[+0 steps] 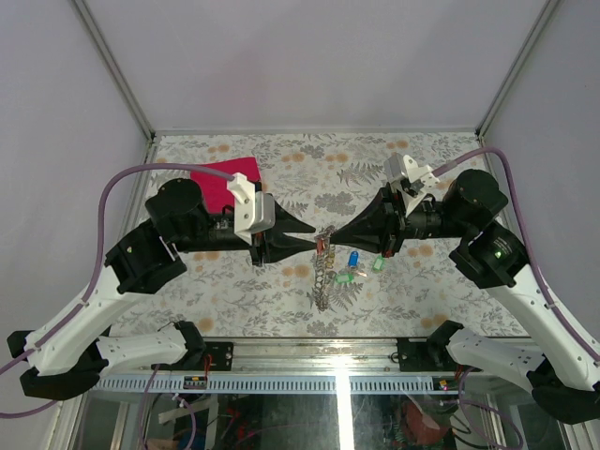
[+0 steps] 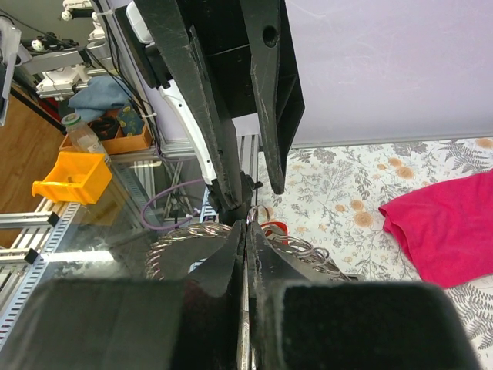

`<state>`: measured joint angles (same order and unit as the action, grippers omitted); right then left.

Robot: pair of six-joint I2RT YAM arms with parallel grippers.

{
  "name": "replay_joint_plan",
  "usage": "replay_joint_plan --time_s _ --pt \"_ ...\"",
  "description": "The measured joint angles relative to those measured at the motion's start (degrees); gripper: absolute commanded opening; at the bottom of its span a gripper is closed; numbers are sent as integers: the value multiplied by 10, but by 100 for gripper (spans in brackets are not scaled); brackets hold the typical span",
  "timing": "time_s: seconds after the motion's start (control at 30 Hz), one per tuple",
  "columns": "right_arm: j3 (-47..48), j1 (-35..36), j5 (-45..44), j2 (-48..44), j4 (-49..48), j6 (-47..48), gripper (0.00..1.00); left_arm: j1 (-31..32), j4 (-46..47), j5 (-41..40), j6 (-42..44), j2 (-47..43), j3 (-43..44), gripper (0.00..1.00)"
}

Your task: Put the keys on the keyring

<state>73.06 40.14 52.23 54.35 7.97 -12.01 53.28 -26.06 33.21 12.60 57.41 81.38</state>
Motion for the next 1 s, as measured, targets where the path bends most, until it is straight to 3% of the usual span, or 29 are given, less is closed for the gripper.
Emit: replay_joint_plan --time_s 0.5,0.77,1.0 --pt "-9 0 8 -5 -24 -19 0 0 6 9 2 14 -3 25" --pt "-12 0 10 -7 -29 -25 0 0 7 12 4 19 -3 0" --pt "-22 0 6 -14 -47 -32 0 0 8 13 3 19 -3 0"
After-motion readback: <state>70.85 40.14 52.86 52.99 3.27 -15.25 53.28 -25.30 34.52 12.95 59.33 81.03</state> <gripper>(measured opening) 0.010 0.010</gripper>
